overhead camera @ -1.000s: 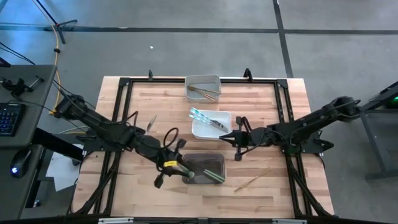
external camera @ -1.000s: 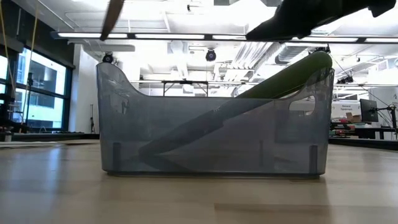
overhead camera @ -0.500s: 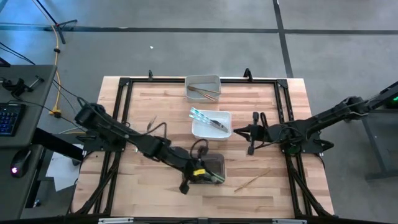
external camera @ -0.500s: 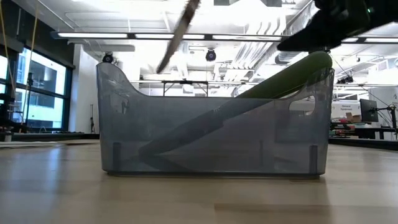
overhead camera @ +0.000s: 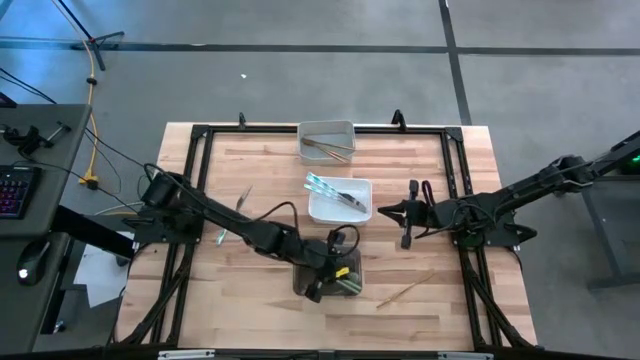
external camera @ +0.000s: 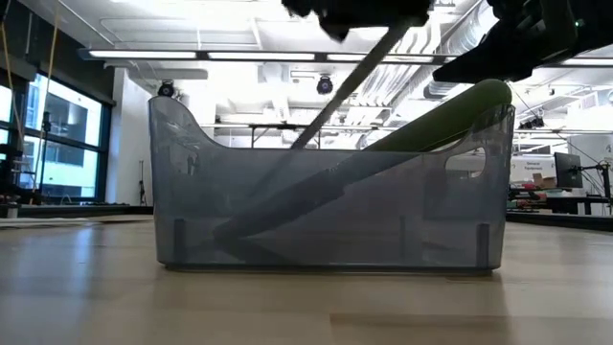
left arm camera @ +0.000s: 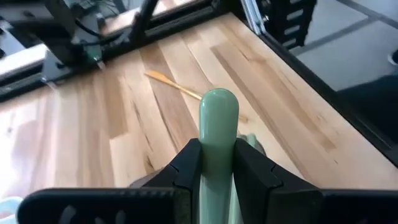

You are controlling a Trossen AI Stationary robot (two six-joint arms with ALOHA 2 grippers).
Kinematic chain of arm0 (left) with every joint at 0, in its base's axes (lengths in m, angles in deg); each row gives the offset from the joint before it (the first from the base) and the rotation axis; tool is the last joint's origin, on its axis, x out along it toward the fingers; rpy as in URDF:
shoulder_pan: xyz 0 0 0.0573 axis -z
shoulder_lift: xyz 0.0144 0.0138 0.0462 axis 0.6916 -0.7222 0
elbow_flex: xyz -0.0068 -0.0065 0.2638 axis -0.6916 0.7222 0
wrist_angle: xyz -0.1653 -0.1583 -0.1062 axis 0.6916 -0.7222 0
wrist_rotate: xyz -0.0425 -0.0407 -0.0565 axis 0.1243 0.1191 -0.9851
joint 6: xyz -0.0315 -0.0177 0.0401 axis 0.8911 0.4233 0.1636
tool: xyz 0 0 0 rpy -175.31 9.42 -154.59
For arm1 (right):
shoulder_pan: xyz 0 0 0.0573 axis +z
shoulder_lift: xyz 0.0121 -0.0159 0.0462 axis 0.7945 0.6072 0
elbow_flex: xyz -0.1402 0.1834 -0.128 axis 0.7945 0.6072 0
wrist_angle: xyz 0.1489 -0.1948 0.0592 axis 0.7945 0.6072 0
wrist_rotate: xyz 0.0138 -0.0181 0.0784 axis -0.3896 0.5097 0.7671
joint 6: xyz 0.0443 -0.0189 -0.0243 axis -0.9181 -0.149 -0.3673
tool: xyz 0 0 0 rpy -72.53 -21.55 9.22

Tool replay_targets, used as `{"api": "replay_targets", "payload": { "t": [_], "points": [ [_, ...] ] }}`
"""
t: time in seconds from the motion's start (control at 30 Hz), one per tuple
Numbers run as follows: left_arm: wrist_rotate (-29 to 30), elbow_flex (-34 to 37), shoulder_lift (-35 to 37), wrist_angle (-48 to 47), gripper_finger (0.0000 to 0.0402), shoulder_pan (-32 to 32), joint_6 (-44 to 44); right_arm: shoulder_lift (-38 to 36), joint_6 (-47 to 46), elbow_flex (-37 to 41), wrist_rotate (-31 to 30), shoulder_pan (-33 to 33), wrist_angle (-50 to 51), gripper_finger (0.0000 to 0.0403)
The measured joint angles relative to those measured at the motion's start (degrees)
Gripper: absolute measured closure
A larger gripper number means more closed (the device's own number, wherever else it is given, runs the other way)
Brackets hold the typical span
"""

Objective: Sort silverware by color (type)
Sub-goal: Put the light green table knife into the black bin

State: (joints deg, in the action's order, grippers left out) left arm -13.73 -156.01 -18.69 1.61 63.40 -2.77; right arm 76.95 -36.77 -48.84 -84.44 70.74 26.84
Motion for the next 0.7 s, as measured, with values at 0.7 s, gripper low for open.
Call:
{"api": "replay_targets", "payload": {
  "t": [0.7],
  "points": [
    [-6.8,1.2,-0.1,-3.6,0.0317,-3.1,4.5,0.0,0.2,0.0,0.3,0.0,0.1,0.0403]
  ]
}}
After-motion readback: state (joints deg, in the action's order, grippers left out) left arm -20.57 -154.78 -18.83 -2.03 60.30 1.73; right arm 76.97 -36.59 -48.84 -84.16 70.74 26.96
